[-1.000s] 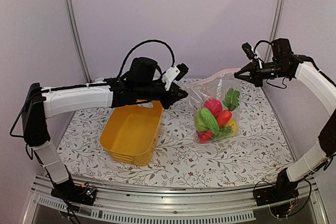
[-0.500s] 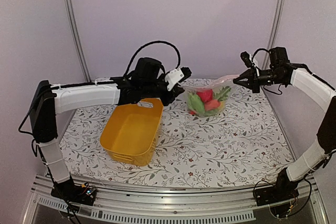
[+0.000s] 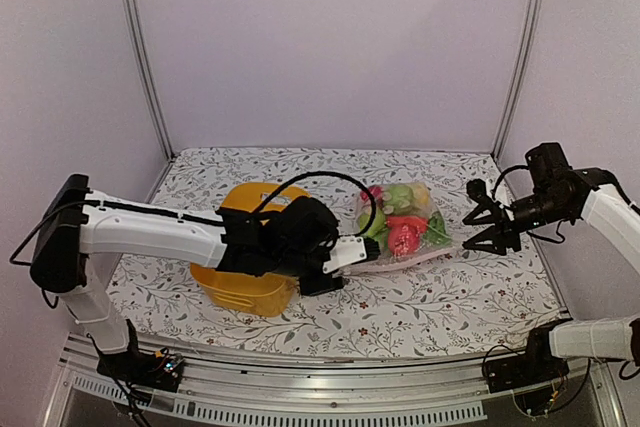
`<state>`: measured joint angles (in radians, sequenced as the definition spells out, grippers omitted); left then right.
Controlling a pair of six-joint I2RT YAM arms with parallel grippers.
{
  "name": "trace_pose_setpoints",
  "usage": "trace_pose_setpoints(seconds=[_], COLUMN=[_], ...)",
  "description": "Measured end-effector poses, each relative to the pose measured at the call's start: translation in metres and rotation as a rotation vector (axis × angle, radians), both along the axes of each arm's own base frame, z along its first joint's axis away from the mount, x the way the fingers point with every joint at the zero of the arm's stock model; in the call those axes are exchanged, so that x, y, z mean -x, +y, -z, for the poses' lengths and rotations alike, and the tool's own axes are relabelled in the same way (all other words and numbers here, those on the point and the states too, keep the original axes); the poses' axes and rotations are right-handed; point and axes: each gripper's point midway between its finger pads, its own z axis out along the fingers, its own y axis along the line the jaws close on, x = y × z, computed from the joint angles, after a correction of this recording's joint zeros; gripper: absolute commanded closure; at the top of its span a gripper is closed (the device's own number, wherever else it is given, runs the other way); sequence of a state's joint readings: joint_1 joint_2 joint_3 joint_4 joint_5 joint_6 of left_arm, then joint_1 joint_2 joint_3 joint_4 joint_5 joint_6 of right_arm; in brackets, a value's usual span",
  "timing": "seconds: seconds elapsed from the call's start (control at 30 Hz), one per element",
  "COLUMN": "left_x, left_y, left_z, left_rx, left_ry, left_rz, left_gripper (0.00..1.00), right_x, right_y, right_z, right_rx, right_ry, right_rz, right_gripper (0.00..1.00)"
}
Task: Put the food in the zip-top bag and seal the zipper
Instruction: Place the zipper food storage bag at the center of the board, then reset both arms
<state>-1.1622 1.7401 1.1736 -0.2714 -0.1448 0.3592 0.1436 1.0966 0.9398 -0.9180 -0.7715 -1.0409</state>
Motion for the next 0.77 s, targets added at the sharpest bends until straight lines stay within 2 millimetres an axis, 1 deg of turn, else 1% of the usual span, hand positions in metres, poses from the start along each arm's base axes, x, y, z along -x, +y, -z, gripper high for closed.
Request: trace_pose_setpoints(seconds=[0.07,0.1,0.13,0.17,0.2,0.23,0.3,0.33,0.37,0.4,0.47,0.5,0.53,0.6,0.67,0.7,0.77], left_x=[-0.001,-0.002,-0.002,-0.003,-0.004,-0.008,-0.023,-0.039,-0.051,-0.069,-0.094,-0.104,-0.112,-0.126,-0.135,-0.140,-0.146], left_y=[0.010,0.014,0.019,0.022,0.028,0.035,0.051,0.069,0.082,0.102,0.138,0.158,0.175,0.207,0.230,0.242,0.258], left_z=[-0.029,-0.047,-0.070,-0.087,-0.110,-0.133,-0.161,-0.177,-0.185,-0.194,-0.205,-0.209,-0.212,-0.217,-0.218,-0.216,-0.208], left_rx=[0.061,0.102,0.156,0.193,0.251,0.311,0.387,0.431,0.452,0.481,0.510,0.527,0.533,0.553,0.572,0.579,0.588], left_ry=[-0.019,-0.034,-0.055,-0.073,-0.094,-0.113,-0.143,-0.160,-0.175,-0.196,-0.241,-0.259,-0.277,-0.304,-0.315,-0.316,-0.312], left_rz=[-0.024,-0.034,-0.048,-0.055,-0.072,-0.097,-0.162,-0.231,-0.284,-0.369,-0.509,-0.583,-0.640,-0.754,-0.841,-0.885,-0.942], left_gripper=[0.34,0.32,0.30,0.28,0.28,0.27,0.25,0.19,0.10,0.02,0.00,0.00,0.00,0.00,0.00,0.00,0.00], right_x=[0.005,0.006,0.005,0.003,0.000,-0.007,-0.024,-0.035,-0.046,-0.056,-0.077,-0.087,-0.097,-0.116,-0.132,-0.138,-0.149], right_y=[-0.003,-0.004,-0.005,-0.004,-0.004,-0.004,-0.003,-0.003,-0.003,-0.003,-0.004,-0.004,-0.006,-0.013,-0.021,-0.025,-0.033], right_z=[-0.006,-0.008,-0.010,-0.014,-0.017,-0.024,-0.038,-0.048,-0.061,-0.073,-0.103,-0.120,-0.133,-0.156,-0.167,-0.170,-0.170], right_rx=[0.023,0.029,0.032,0.030,0.026,0.017,-0.009,-0.031,-0.056,-0.082,-0.149,-0.189,-0.223,-0.284,-0.329,-0.342,-0.364], right_ry=[-0.009,-0.007,-0.006,-0.006,-0.009,-0.021,-0.052,-0.076,-0.105,-0.129,-0.187,-0.215,-0.234,-0.270,-0.287,-0.290,-0.295], right_rz=[-0.002,-0.001,0.003,0.010,0.020,0.042,0.103,0.144,0.179,0.217,0.296,0.340,0.385,0.483,0.579,0.619,0.688], right_gripper=[0.42,0.43,0.42,0.42,0.42,0.42,0.41,0.40,0.40,0.39,0.33,0.27,0.23,0.22,0.22,0.22,0.21])
